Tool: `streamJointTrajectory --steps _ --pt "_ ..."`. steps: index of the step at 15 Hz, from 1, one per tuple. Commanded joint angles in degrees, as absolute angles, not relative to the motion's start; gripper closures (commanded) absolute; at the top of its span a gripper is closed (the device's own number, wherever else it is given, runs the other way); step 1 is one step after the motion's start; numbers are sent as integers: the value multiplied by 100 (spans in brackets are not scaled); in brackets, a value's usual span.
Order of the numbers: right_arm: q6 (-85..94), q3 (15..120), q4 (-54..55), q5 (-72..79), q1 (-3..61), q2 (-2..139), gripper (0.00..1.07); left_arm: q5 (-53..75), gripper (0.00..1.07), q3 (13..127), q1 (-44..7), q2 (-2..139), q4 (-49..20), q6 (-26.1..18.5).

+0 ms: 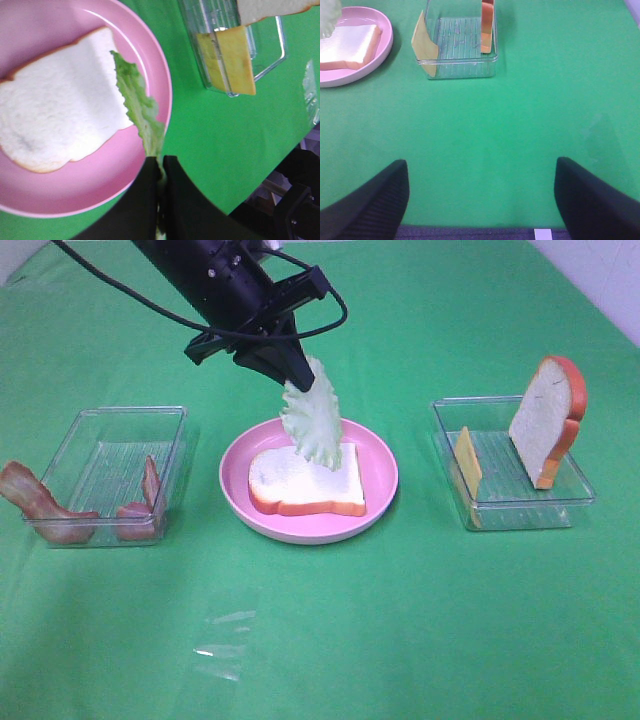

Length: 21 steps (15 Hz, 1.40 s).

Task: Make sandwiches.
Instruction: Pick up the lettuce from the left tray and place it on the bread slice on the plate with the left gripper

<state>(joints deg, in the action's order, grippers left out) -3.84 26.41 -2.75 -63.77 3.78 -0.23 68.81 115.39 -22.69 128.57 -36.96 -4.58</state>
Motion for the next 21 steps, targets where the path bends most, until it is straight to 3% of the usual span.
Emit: streamJointTrajectory --steps 1,3,9,10,11,13,17,21 --pt "-350 2618 -246 -6360 390 -178 30 6738 107 11551 -2452 13075 -3948 -900" --pt "-350 2618 -246 -6360 390 -178 30 6452 107 11551 -2647 13304 -4034 -1157" --pt "-350 2618 -246 -6360 390 -178 30 6217 107 11551 -2710 13493 -3713 -1152" --pt "-350 2618 -246 -6360 390 -178 30 6257 107 11551 -2710 13545 -3415 -1106" --pt "-350 2618 -246 -6360 390 -178 30 6262 107 11551 -2710 13573 -2871 -779" --pt "-350 2618 -246 -6360 390 -178 30 6217 107 11551 -2710 13573 -2406 -424" --pt "-350 2618 -246 -6360 390 -178 30 6194 107 11551 -2710 13573 -1937 -74" --pt "-350 2618 -246 -6360 390 -178 30 5850 102 11551 -2710 13573 -1816 -34"
